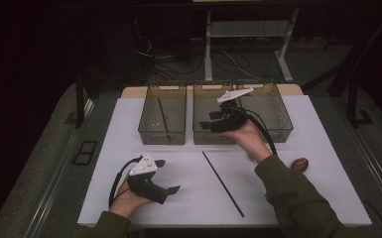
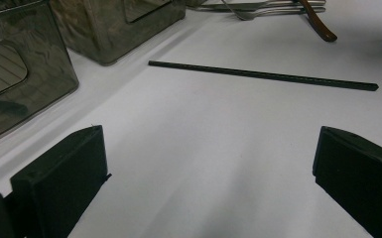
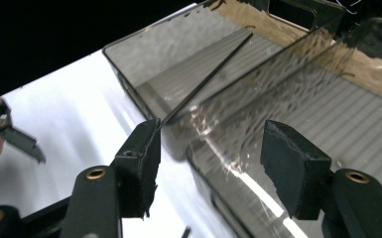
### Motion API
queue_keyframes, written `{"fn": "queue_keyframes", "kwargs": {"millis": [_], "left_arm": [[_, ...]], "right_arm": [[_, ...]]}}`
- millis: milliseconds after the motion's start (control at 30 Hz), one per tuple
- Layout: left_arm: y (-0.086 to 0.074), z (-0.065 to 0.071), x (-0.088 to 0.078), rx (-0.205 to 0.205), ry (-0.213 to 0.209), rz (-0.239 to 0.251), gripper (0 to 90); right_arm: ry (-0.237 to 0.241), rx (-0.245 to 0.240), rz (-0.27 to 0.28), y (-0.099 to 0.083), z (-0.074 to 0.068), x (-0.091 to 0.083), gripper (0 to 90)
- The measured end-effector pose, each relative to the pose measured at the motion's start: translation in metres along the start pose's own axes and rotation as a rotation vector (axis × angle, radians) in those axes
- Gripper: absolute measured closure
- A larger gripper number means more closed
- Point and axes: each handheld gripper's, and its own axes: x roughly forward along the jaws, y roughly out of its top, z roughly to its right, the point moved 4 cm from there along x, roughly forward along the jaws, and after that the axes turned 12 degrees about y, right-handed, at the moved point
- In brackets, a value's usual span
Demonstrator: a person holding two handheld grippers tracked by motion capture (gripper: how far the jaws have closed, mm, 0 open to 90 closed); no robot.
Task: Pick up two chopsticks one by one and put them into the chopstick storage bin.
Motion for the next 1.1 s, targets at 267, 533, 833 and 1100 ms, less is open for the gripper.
{"fn": "queue_keyframes", "kwargs": {"millis": [267, 533, 833, 1100], "left_arm": [[0.000, 0.002, 0.002, -0.001, 0.000, -0.005, 0.0], [-0.001, 0.002, 0.002, 0.005, 0.002, -0.011, 0.0], [-0.002, 0.002, 0.002, 0.011, 0.008, -0.015, 0.0], [-0.002, 0.002, 0.002, 0.012, 0.008, -0.018, 0.0]], "right_arm": [[0.009, -0.004, 0.010, -0.024, -0.005, -0.019, 39.8], [0.010, 0.013, 0.019, -0.053, -0.009, -0.038, 39.8], [0.002, 0.010, -0.001, -0.079, -0.019, -0.053, 39.7], [0.004, 0.009, -0.028, -0.107, -0.030, -0.061, 40.0]]}}
